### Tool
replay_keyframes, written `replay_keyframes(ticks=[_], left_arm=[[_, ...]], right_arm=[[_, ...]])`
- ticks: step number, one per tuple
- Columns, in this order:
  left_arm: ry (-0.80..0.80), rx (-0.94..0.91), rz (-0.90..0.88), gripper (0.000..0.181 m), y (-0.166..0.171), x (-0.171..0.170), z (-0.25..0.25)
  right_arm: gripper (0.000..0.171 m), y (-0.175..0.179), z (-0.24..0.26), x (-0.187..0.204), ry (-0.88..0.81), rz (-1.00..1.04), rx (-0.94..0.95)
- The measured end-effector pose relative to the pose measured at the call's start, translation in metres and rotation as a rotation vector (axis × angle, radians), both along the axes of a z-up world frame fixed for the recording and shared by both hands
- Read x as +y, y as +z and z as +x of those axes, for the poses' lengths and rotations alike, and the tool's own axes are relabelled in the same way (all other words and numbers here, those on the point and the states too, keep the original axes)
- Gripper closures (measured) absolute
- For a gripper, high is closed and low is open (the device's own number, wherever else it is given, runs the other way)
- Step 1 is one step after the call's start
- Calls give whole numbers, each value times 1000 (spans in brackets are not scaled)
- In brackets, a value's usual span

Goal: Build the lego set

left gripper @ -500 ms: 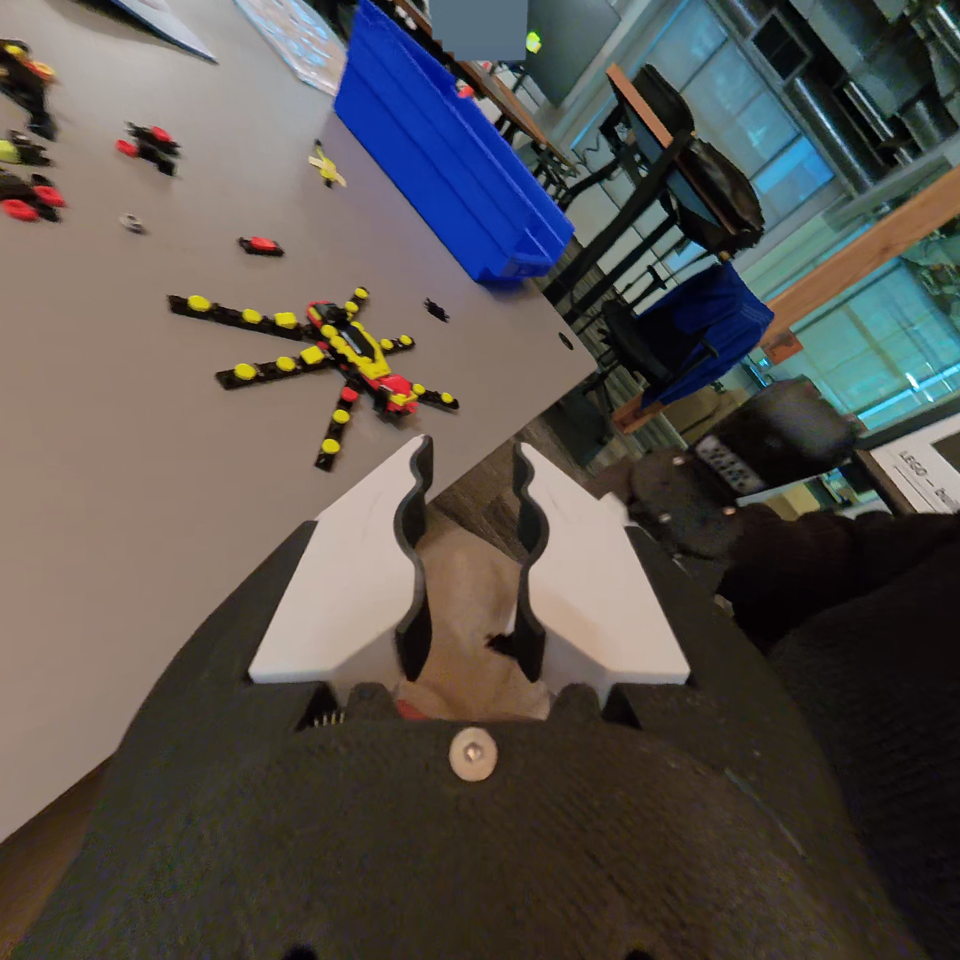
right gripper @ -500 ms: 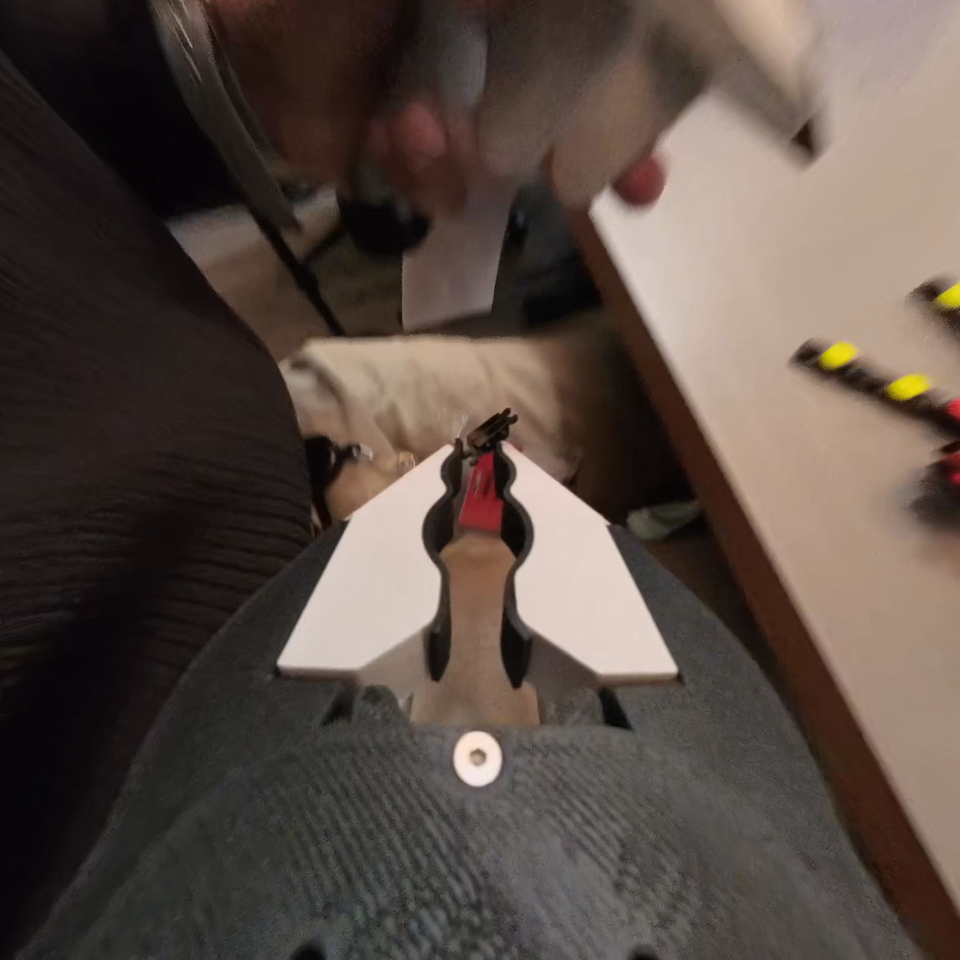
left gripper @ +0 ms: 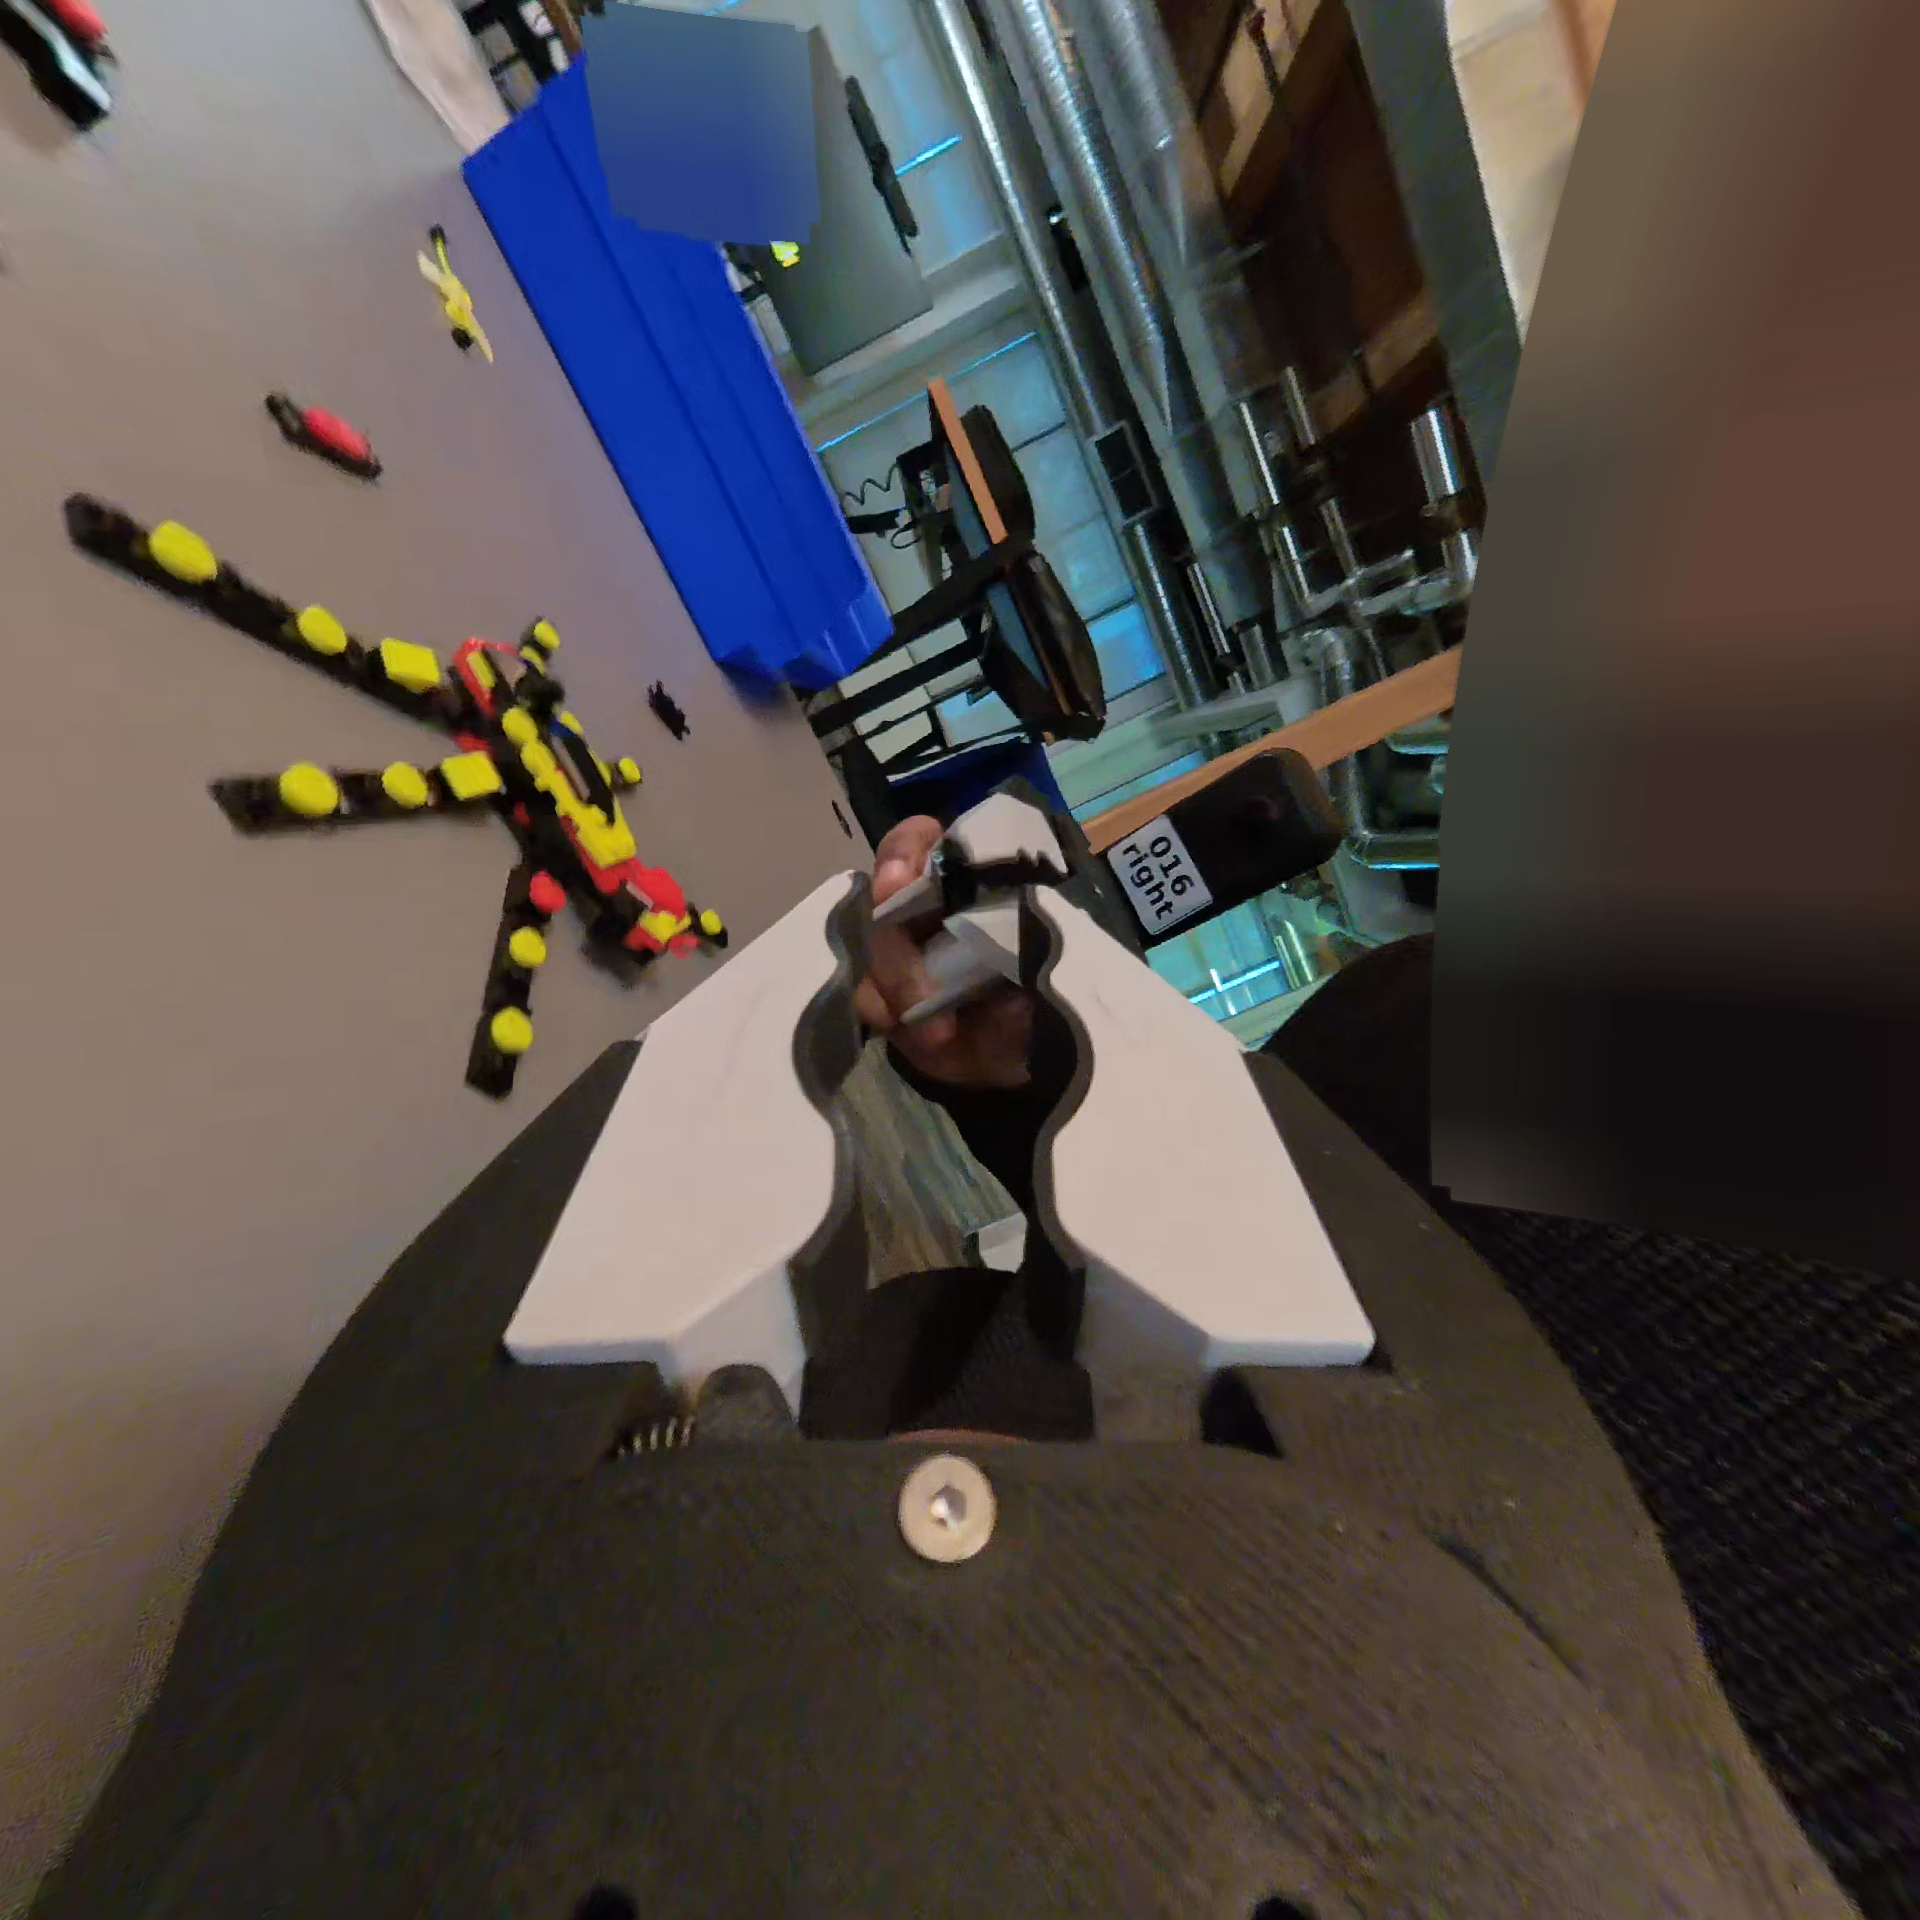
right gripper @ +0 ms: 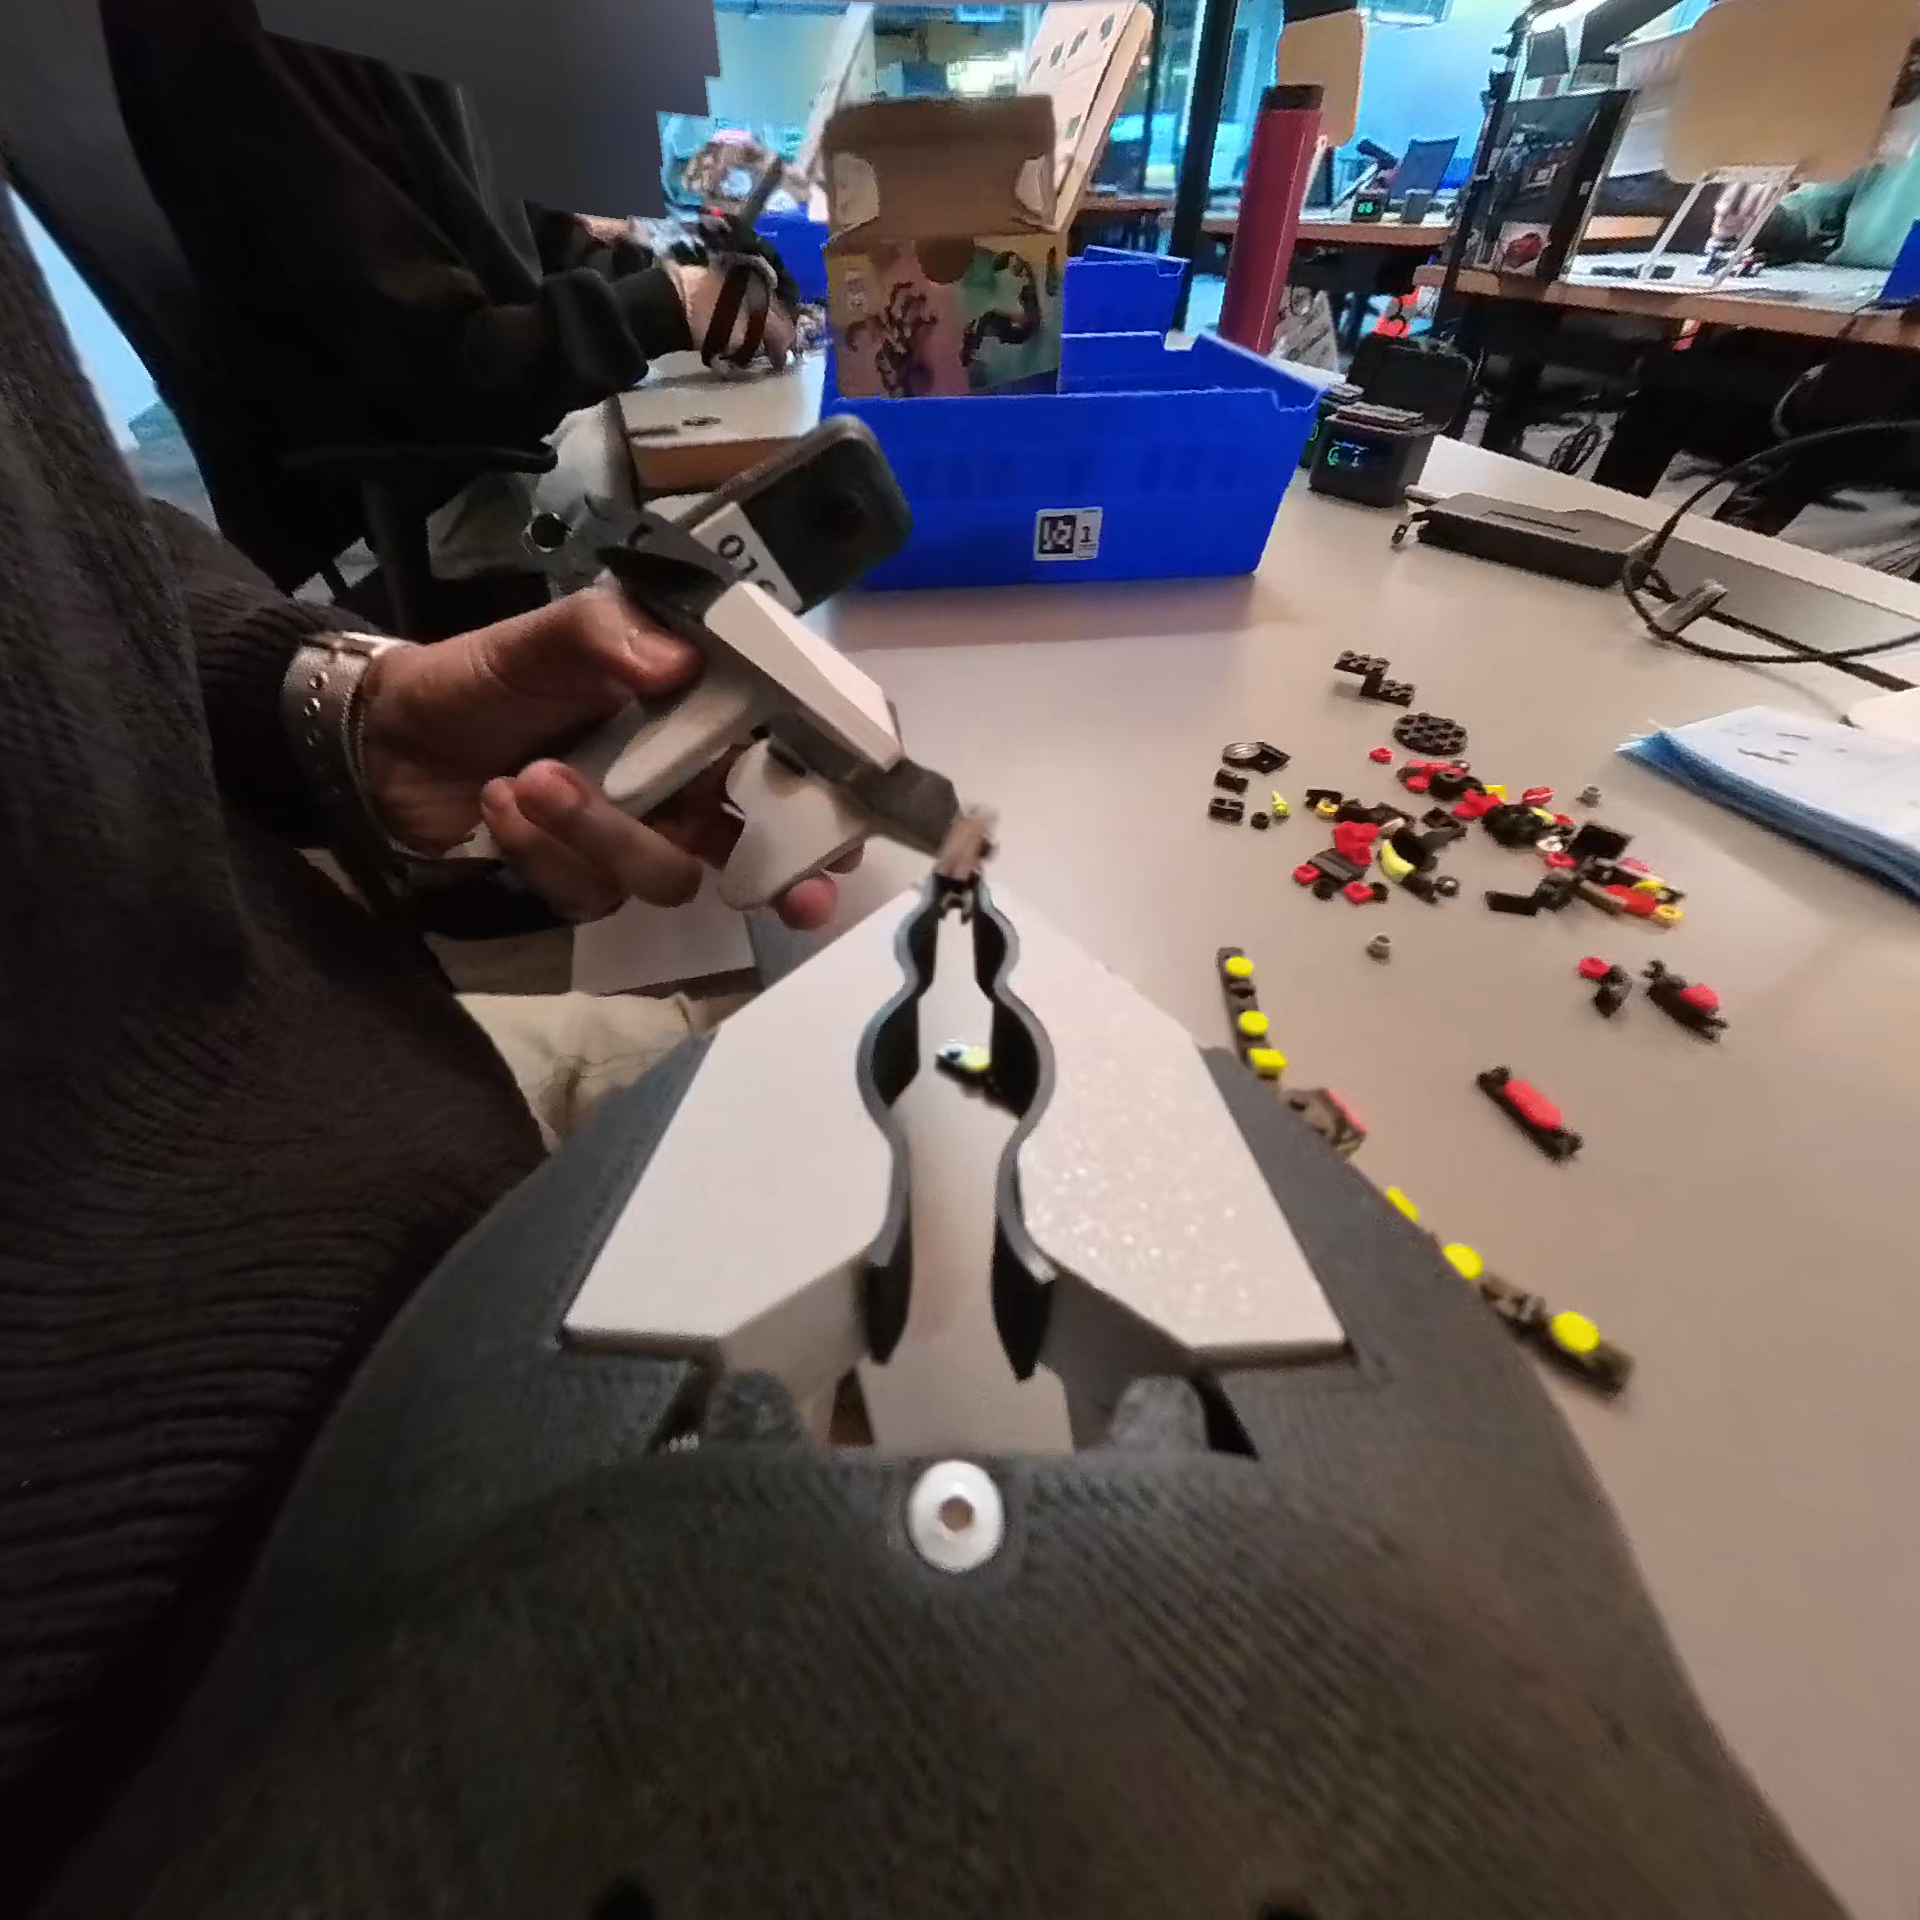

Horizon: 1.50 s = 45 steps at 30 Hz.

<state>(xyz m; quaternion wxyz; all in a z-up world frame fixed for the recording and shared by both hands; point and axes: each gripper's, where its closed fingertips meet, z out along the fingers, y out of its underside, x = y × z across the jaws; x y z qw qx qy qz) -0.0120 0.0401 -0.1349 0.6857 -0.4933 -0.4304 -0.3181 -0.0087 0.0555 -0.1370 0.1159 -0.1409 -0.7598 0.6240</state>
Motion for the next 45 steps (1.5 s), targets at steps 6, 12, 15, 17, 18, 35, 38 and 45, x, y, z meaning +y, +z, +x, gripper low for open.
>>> replay_keyframes(ticks=[6, 12, 15, 17, 18, 35, 38, 45], left_arm=[[-78, 111, -210, 166, -4, 13, -34], [-67, 184, -194, 176, 15, 6, -72], [-88, 226, -147, 177, 25, 9, -84], [-110, 254, -135, 177, 29, 12, -88], [-121, 274, -140, 177, 29, 14, -89], [-249, 477, -79, 177, 48, 21, -57], [-259, 489, -63, 177, 51, 21, -53], [-257, 491, -15, 177, 60, 20, -49]], right_arm=[[167, 1, -33, -9, 14, 192, 156], [167, 13, -69, -12, -31, 206, 201], [167, 19, -81, -9, -64, 203, 223], [167, 21, -86, -6, -93, 184, 216], [167, 22, -88, -5, -104, 175, 209], [151, 42, -62, -2, 174, -312, -448], [161, 48, -55, -4, 219, -335, -450], [163, 56, -51, -4, 238, -349, -394]])
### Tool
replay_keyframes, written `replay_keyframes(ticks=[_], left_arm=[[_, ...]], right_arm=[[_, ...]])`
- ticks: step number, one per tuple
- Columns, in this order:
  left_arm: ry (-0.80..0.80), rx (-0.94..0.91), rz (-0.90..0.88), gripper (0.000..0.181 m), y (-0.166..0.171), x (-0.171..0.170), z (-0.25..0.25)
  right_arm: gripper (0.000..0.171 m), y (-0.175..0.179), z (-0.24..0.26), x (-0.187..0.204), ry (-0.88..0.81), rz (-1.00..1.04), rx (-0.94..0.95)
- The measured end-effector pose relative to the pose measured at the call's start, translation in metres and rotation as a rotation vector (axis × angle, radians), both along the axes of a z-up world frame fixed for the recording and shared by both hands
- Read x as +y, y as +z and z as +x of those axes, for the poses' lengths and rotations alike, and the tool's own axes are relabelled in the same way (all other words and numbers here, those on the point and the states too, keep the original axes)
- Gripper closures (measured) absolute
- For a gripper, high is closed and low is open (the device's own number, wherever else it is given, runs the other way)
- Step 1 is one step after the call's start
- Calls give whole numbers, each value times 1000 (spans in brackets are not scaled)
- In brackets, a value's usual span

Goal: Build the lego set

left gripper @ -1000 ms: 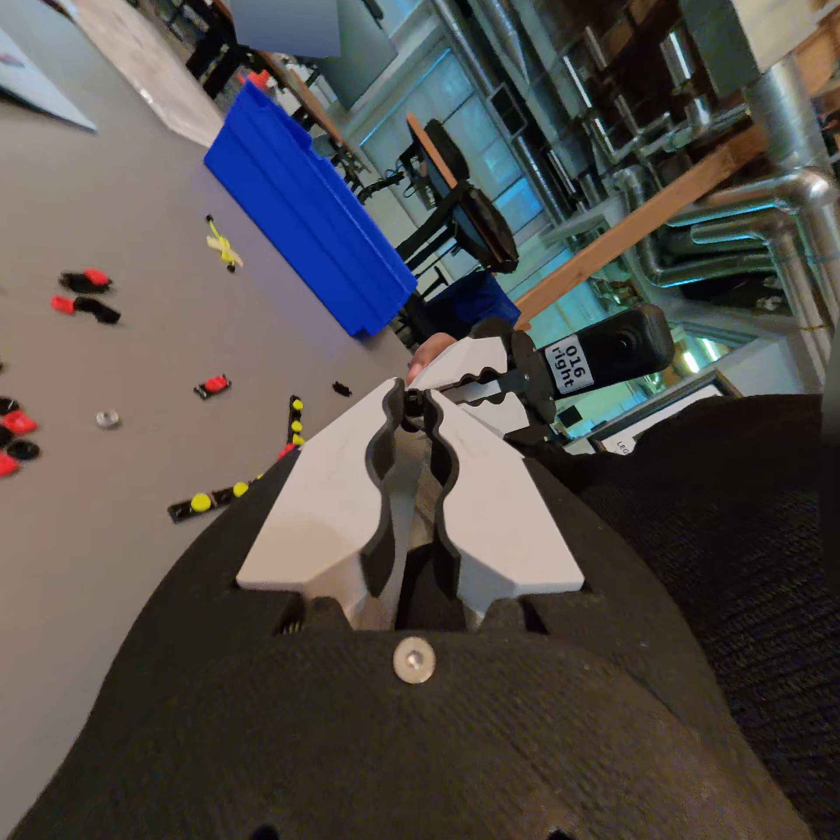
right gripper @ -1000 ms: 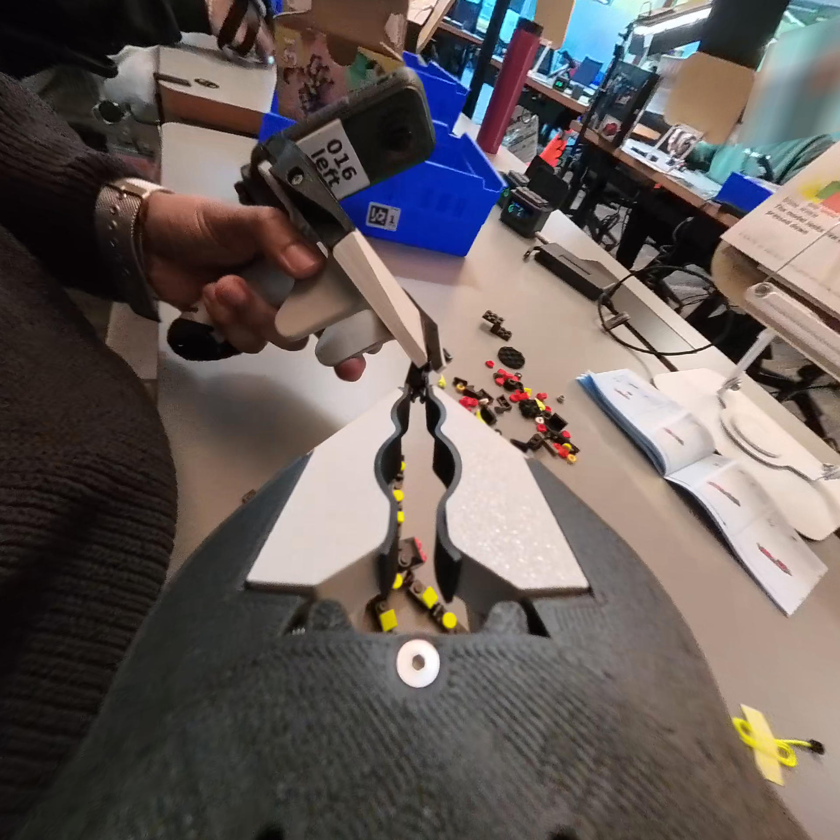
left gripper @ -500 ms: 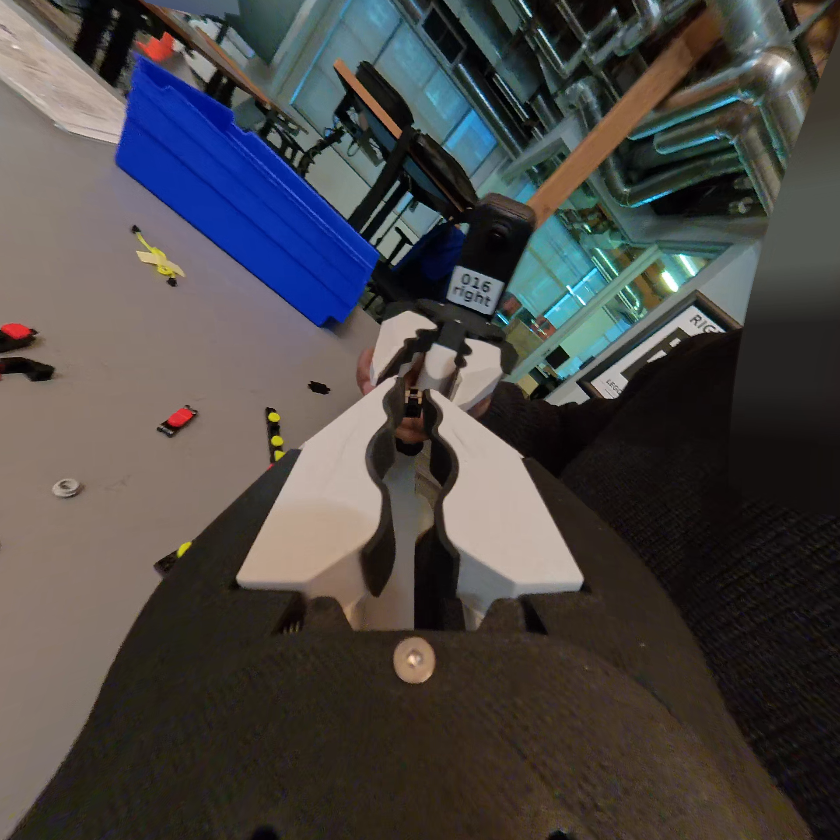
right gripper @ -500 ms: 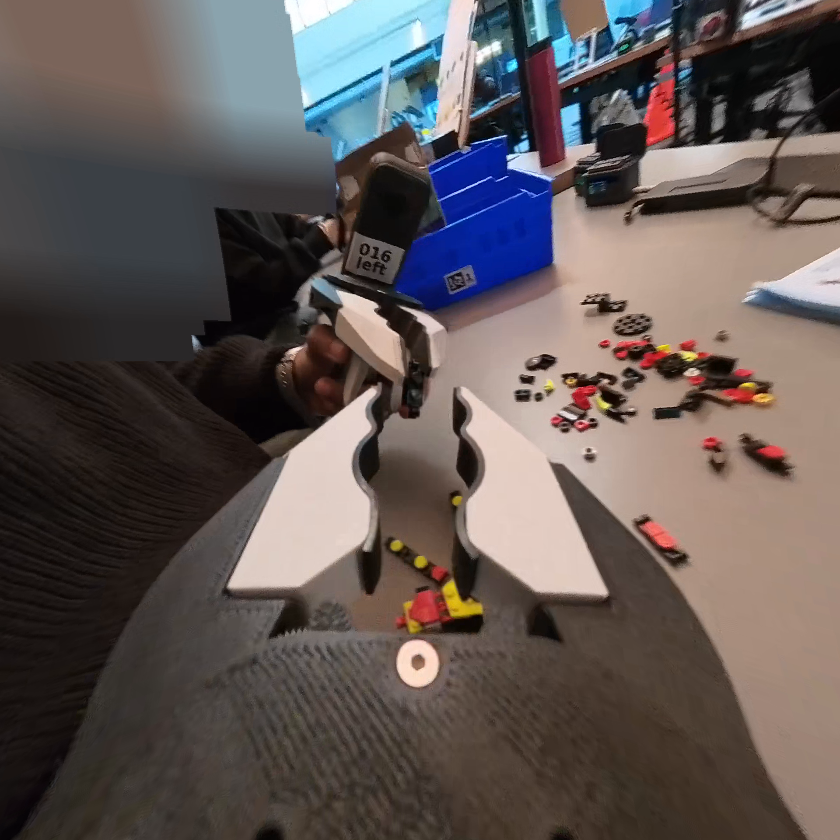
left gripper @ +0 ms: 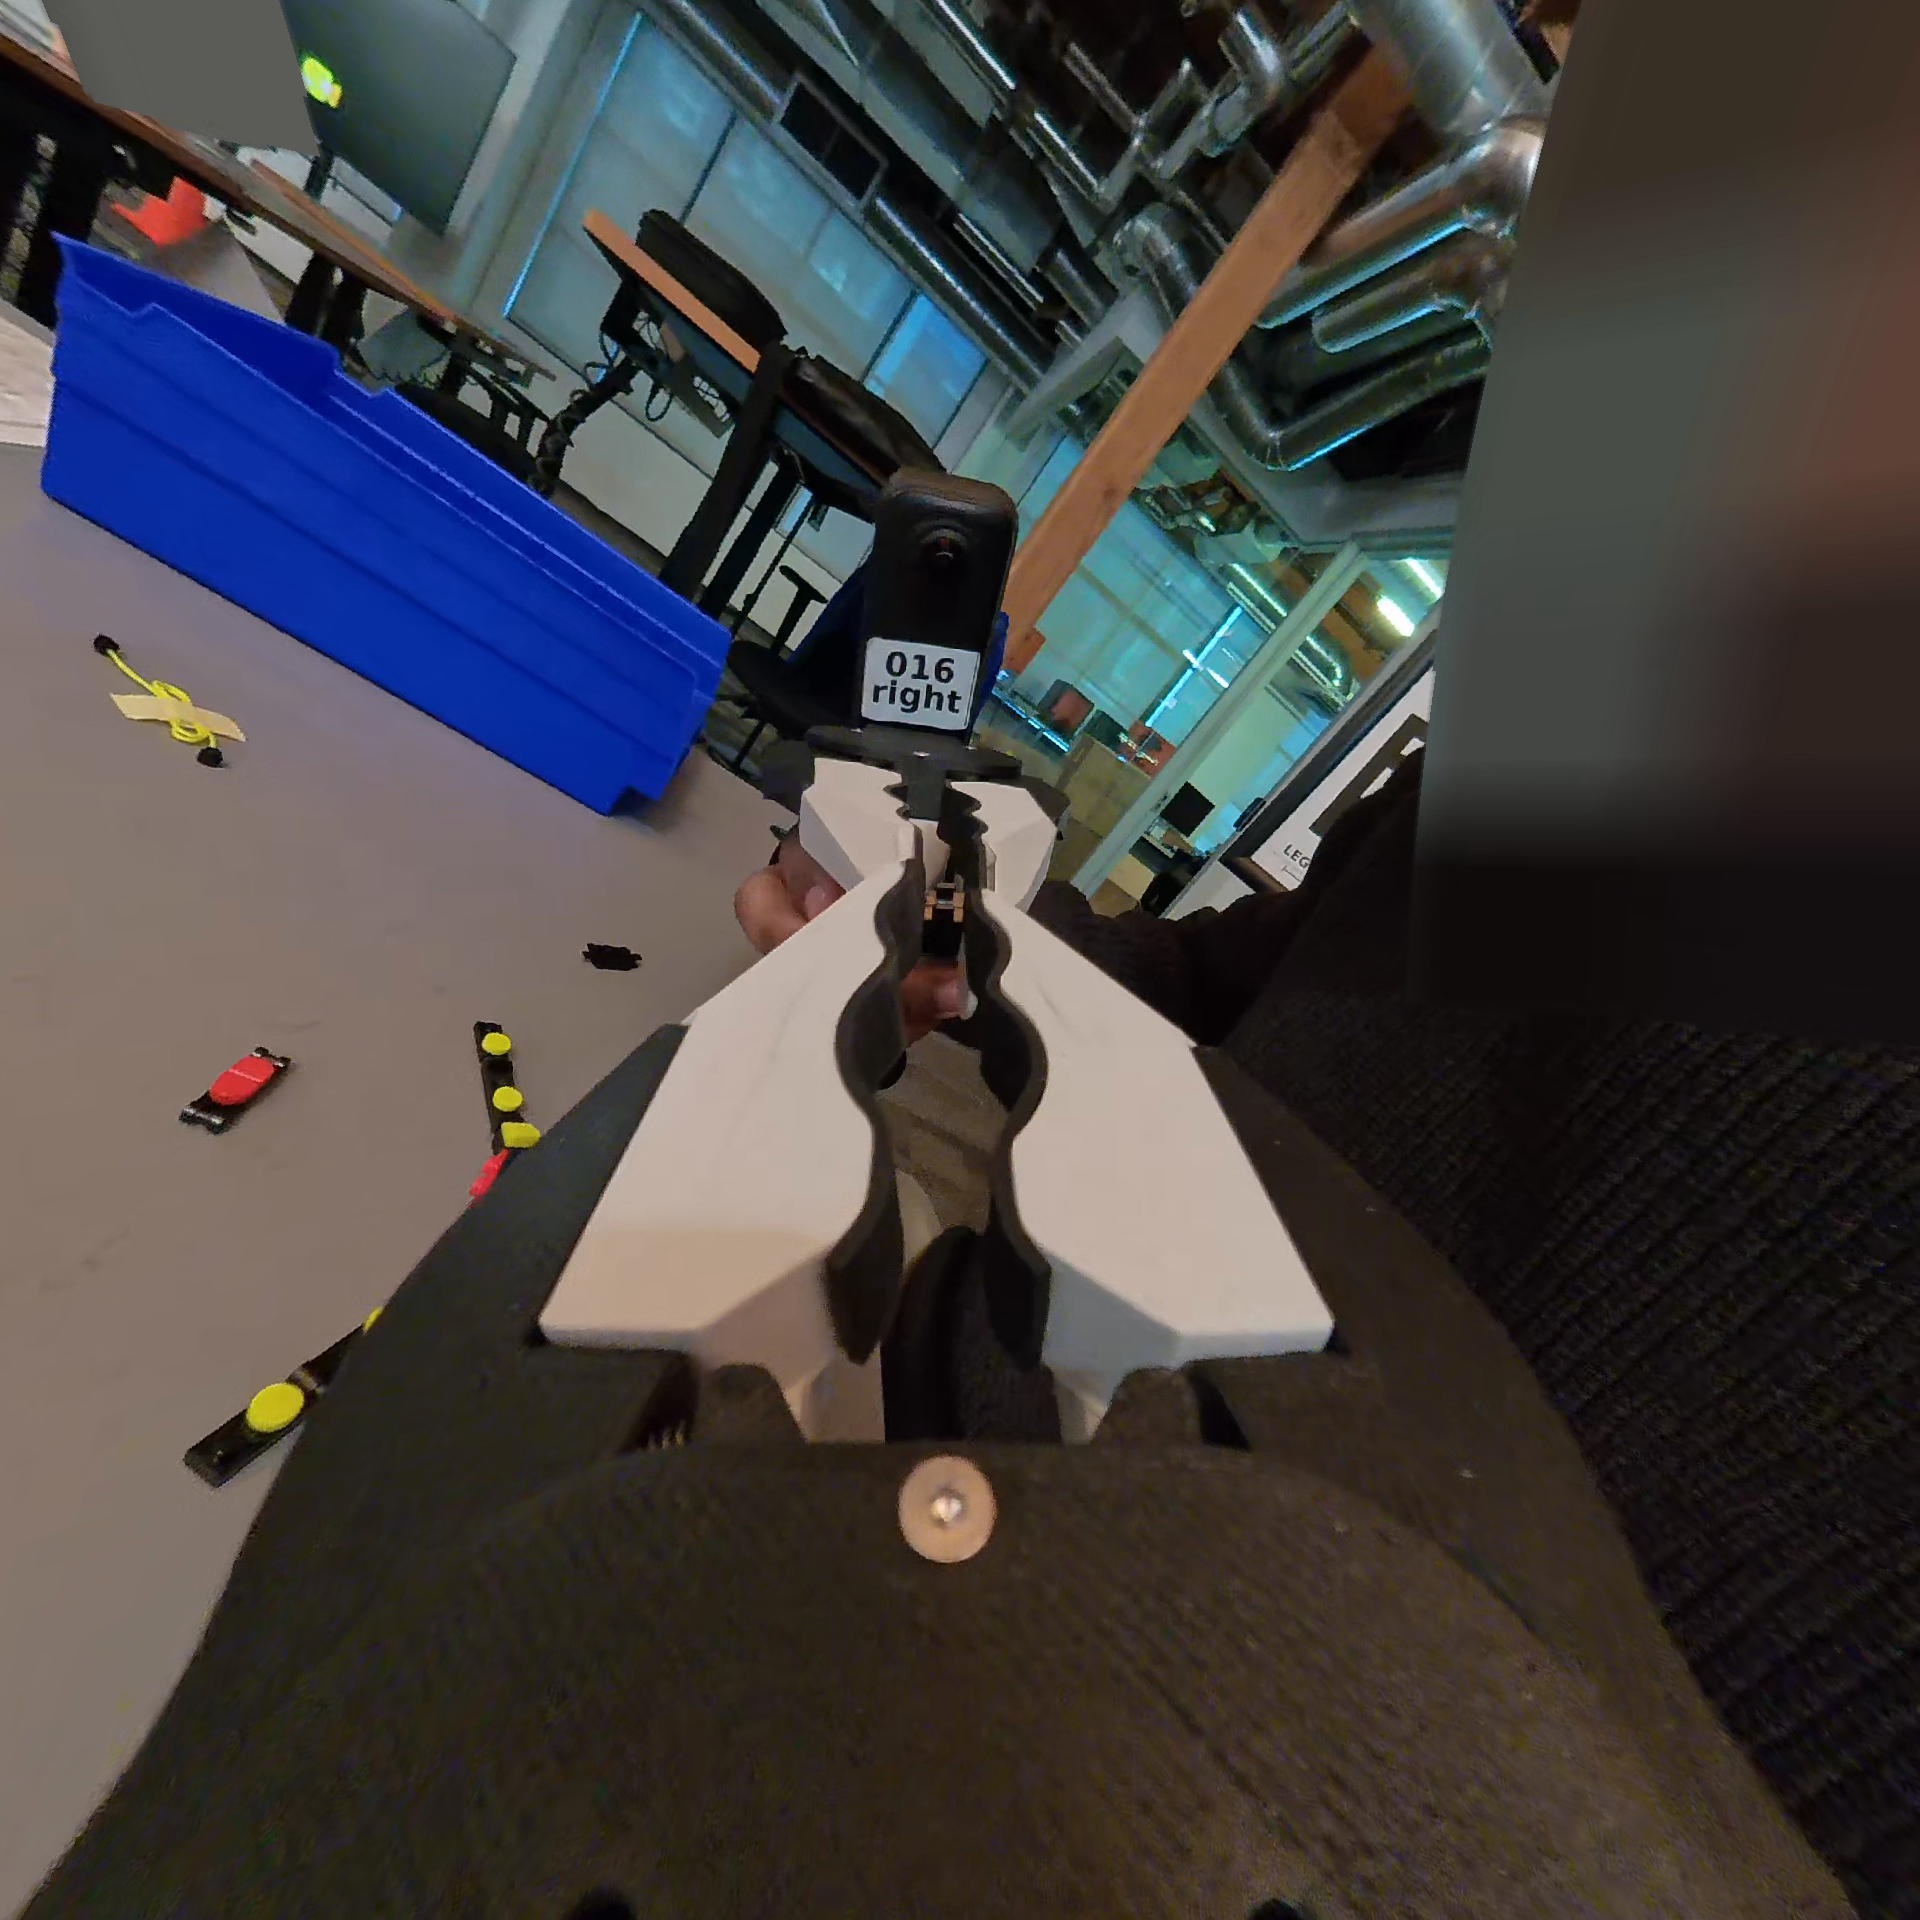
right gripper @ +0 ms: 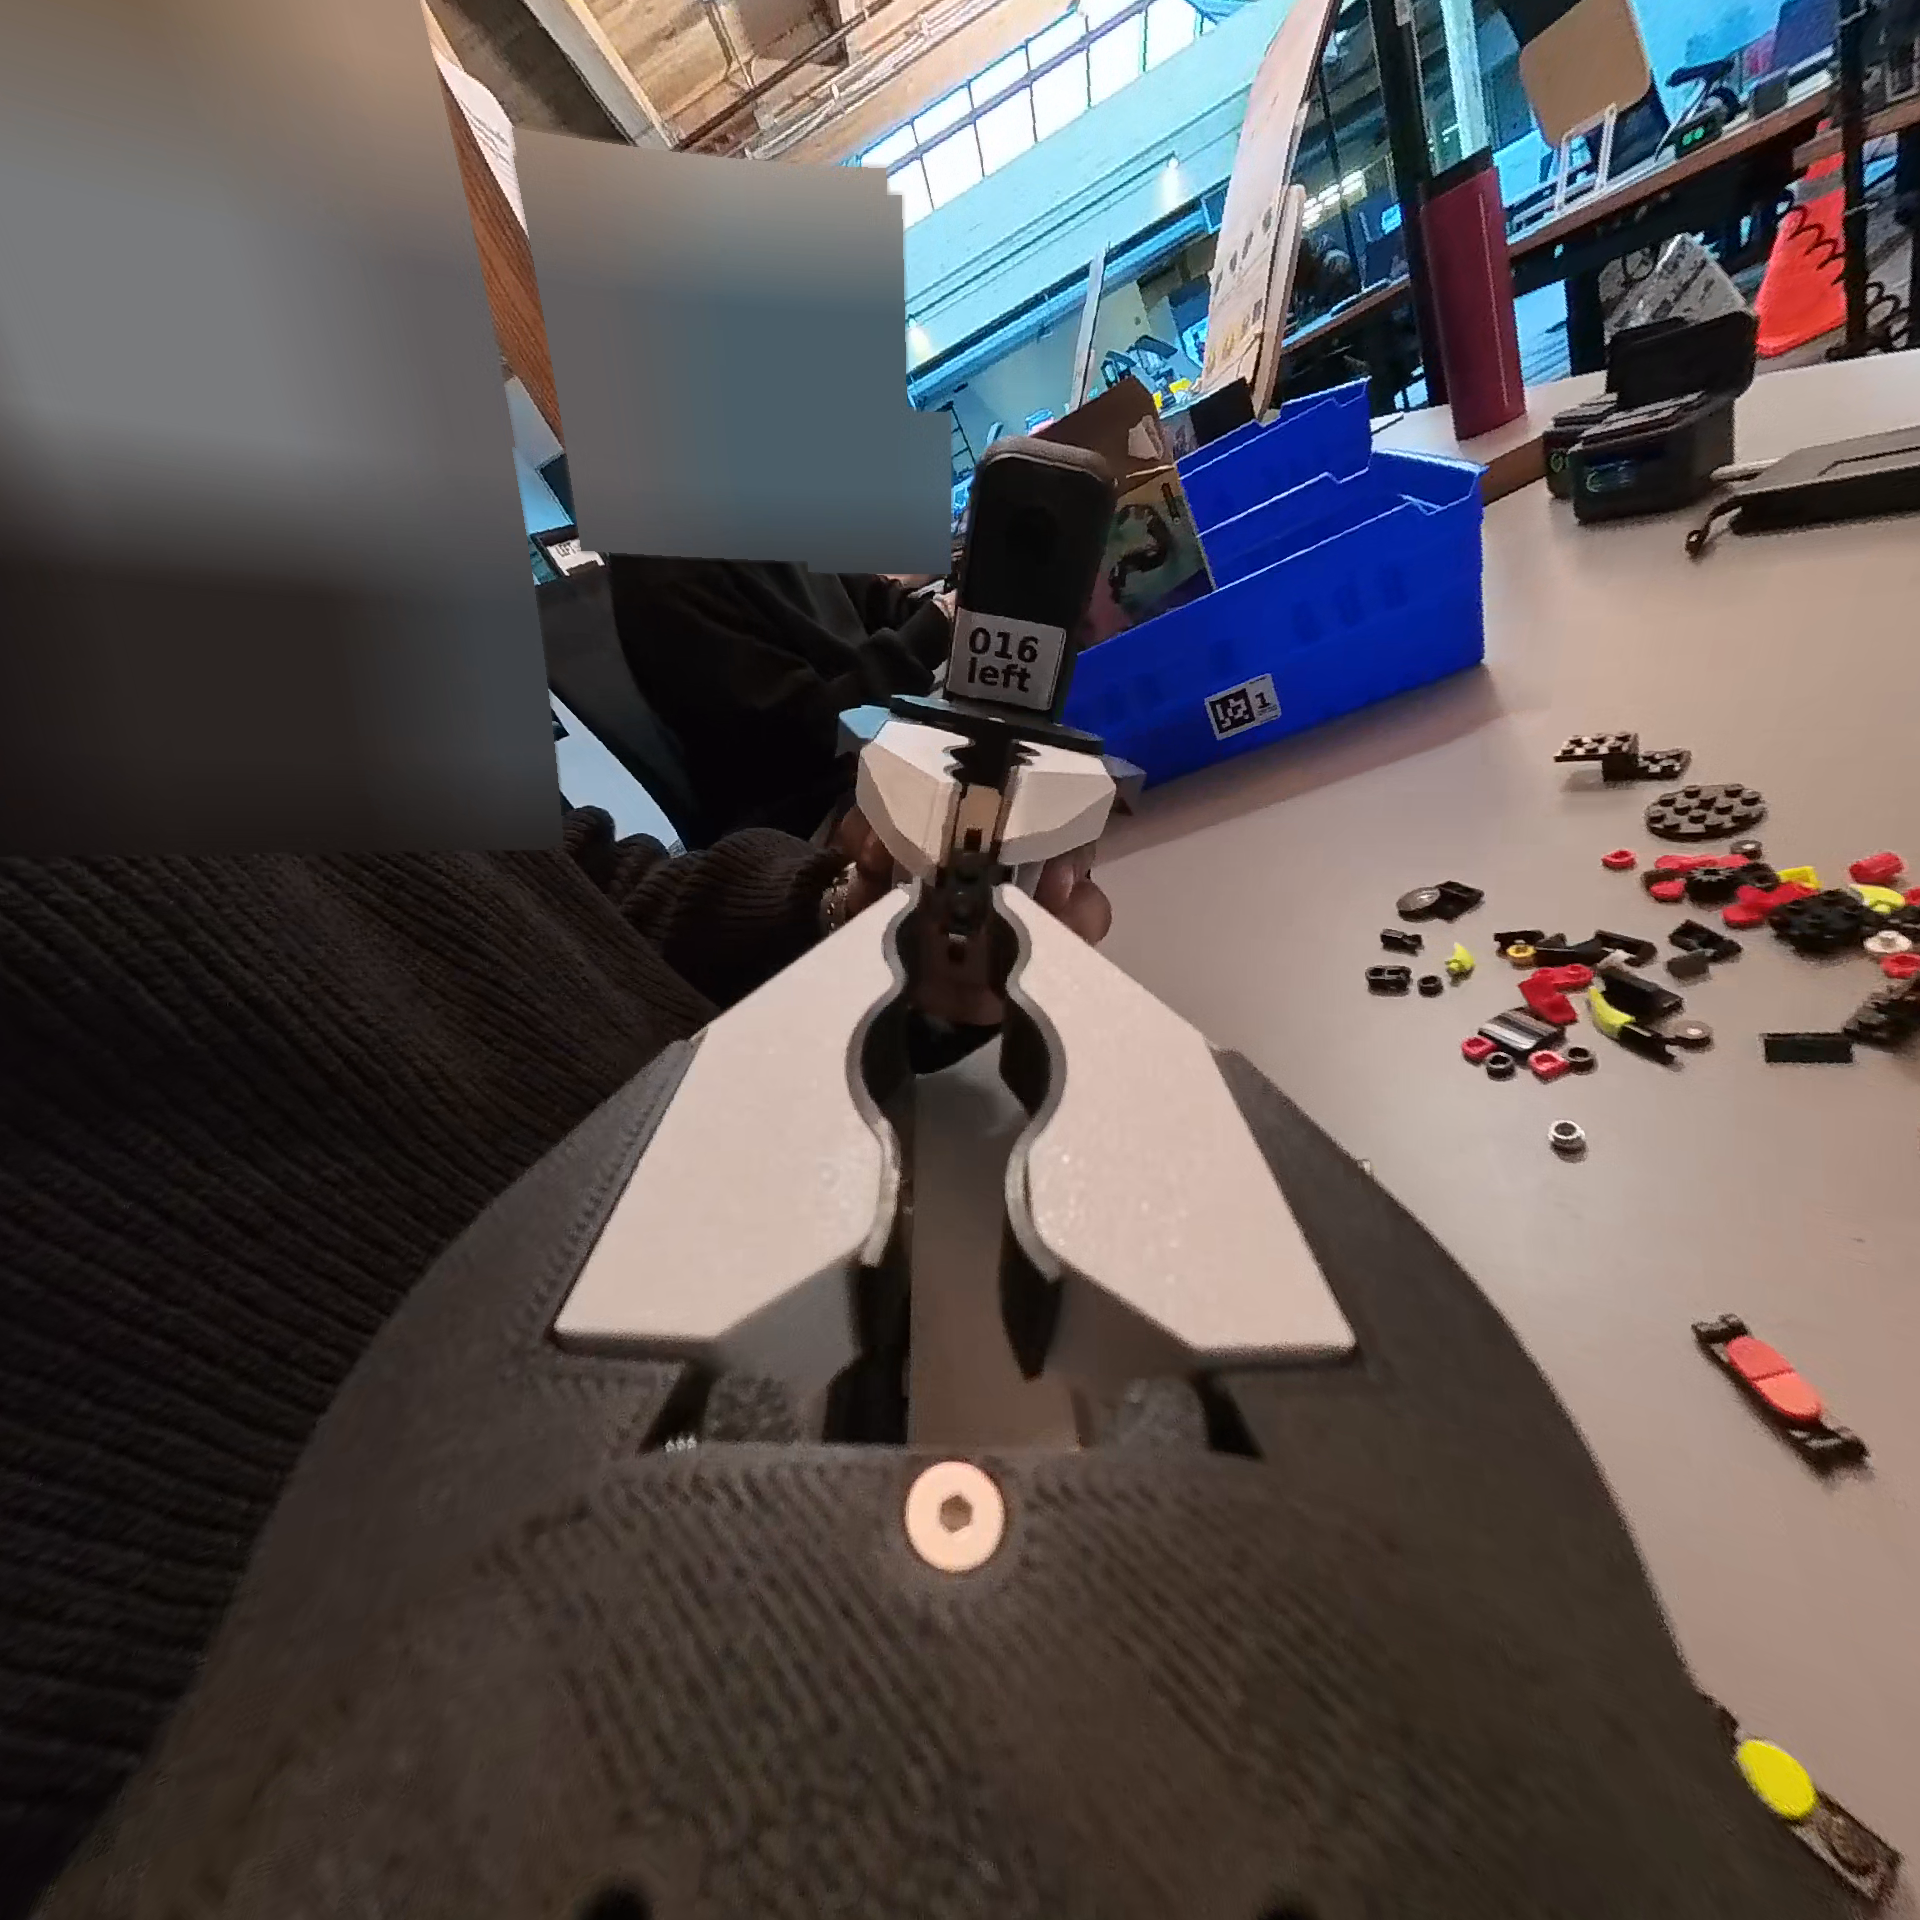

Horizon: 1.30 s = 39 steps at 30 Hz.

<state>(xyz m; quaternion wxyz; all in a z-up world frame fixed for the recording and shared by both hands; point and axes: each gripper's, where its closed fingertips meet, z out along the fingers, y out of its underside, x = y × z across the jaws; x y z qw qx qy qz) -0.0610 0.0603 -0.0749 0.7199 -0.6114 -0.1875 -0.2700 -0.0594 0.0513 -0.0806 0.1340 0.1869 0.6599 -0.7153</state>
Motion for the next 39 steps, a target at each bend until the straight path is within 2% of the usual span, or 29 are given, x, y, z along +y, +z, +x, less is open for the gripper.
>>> replay_keyframes(ticks=[6, 15, 20, 25, 34, 39], left_arm=[[12, 15, -14, 177, -1, 4, 2], [38, 6, -20, 176, -2, 5, -2], [75, 52, -81, 155, -8, 3, -6], [51, 103, -90, 153, -9, 0, -1], [-43, -9, -31, 158, -5, 2, 7], [-33, -91, -25, 157, -6, 4, 0]], right_arm=[[155, 0, 1, -1, 7, -8, -9], [159, 0, -2, 1, 1, 4, -10], [160, 0, 2, -1, 52, -21, -67], [161, -2, 9, -3, 105, -34, -111], [161, 2, 14, -1, 156, -72, -137], [162, 1, 8, 2, 120, -65, -125]])
